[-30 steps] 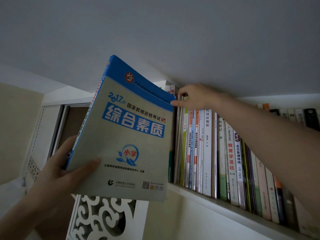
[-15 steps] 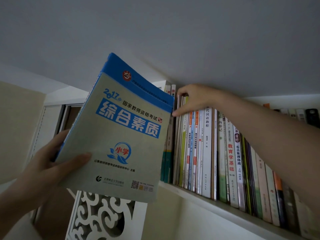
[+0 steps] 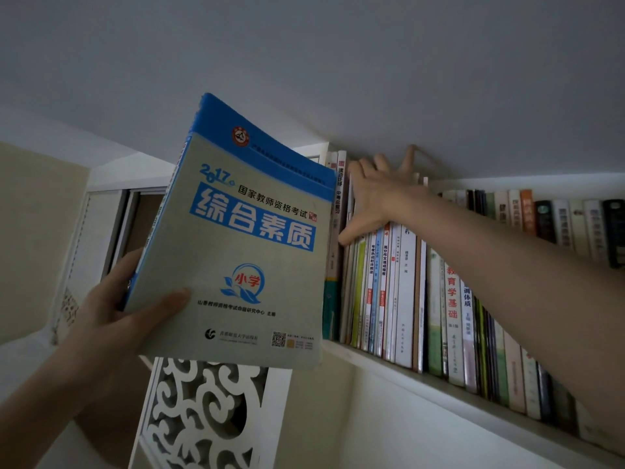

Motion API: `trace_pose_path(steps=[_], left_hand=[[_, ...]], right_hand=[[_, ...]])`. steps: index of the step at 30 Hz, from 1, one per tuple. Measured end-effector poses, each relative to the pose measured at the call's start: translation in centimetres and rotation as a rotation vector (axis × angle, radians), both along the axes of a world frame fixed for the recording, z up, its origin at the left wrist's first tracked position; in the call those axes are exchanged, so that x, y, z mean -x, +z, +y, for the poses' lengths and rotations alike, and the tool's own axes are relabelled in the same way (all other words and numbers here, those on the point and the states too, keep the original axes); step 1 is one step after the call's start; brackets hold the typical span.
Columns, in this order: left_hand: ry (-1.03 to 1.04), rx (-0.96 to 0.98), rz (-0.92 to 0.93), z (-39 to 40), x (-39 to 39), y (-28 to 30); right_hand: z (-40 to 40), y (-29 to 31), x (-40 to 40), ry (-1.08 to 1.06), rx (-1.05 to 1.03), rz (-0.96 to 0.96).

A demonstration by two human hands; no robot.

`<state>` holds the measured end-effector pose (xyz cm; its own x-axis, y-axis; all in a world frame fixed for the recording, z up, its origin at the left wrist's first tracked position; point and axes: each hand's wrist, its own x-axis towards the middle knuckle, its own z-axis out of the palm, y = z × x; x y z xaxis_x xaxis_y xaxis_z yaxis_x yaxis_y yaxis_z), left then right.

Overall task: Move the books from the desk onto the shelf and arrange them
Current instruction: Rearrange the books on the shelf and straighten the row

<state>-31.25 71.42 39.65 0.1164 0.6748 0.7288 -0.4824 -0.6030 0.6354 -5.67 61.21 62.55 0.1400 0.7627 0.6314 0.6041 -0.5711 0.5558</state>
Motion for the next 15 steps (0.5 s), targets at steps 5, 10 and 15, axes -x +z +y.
trace_pose_path(steps=[5,10,15], left_hand=[[-0.022,0.027,-0.05,-0.2,-0.3,-0.6],[-0.028,0.058,-0.061,-0.4,-0.4,-1.1],[-0.034,0.071,-0.074,-1.1,-0.4,-1.3]], right_hand=[[0.4,-3.2,-0.4,0.142,-0.145,-0.046],[-0.4,-5.4,-0.6,0.249,-0.164,-0.319],[-1.5,-6.9,-0.5,0.287,-0.102,-0.444]])
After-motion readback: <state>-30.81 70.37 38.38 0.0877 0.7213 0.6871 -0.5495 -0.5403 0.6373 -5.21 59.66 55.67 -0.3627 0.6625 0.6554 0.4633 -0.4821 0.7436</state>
